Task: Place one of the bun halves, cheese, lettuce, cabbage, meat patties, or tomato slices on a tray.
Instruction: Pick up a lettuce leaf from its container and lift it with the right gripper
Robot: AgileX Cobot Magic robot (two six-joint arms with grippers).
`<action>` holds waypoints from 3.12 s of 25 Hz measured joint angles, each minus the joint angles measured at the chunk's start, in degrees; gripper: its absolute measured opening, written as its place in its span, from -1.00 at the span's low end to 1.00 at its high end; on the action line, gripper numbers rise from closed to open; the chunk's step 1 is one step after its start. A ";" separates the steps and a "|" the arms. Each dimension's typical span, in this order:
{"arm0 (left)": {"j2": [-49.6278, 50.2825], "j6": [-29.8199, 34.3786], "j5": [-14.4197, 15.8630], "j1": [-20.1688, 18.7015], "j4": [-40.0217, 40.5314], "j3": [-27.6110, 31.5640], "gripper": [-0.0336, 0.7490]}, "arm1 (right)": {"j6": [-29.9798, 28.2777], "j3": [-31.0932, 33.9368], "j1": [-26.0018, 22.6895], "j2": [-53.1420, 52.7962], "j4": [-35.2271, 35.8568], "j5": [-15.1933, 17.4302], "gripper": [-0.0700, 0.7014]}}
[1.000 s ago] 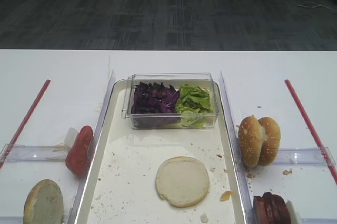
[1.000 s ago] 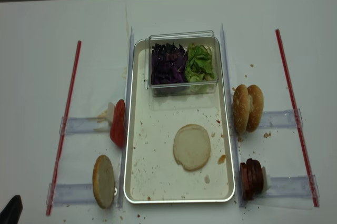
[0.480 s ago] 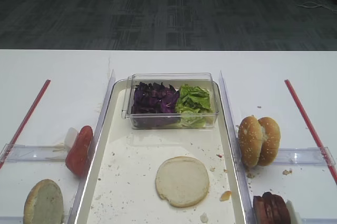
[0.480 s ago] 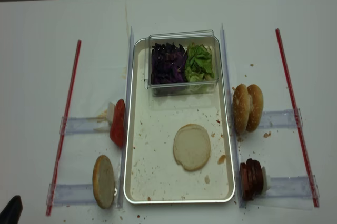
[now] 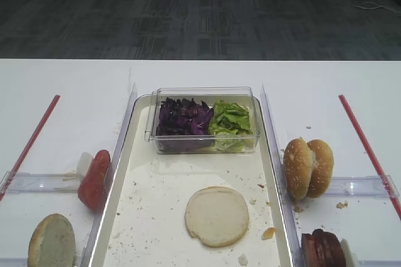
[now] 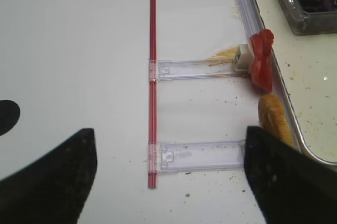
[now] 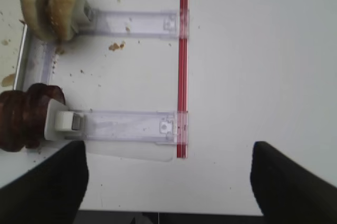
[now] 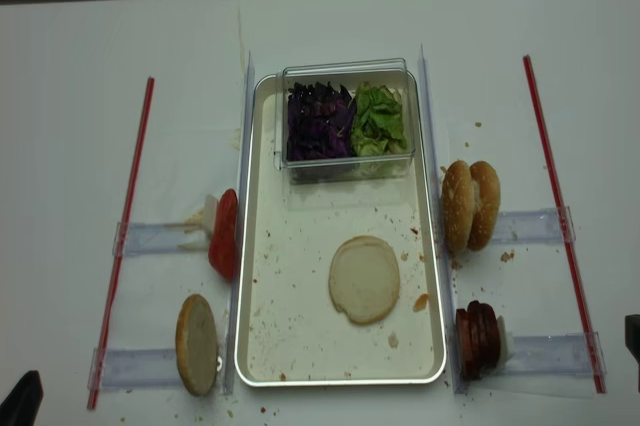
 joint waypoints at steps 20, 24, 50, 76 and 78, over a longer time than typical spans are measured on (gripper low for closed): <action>0.00 0.00 0.00 0.00 0.00 0.00 0.53 | -0.09 -0.21 -0.02 34.49 2.22 -2.44 0.87; -0.10 0.00 0.00 0.00 -0.09 0.00 0.53 | -0.10 -0.33 -0.02 34.49 1.07 -2.57 0.87; -0.10 0.00 0.00 0.05 -0.09 0.00 0.52 | -0.71 -24.25 -0.02 63.99 -0.23 -9.02 0.87; -0.10 0.00 0.00 0.05 -0.09 0.00 0.52 | -2.73 -64.36 -0.02 93.72 0.03 -1.88 0.87; -0.10 0.00 0.00 0.05 -0.09 0.00 0.52 | -2.98 -65.41 -0.02 93.84 0.96 -1.49 0.87</action>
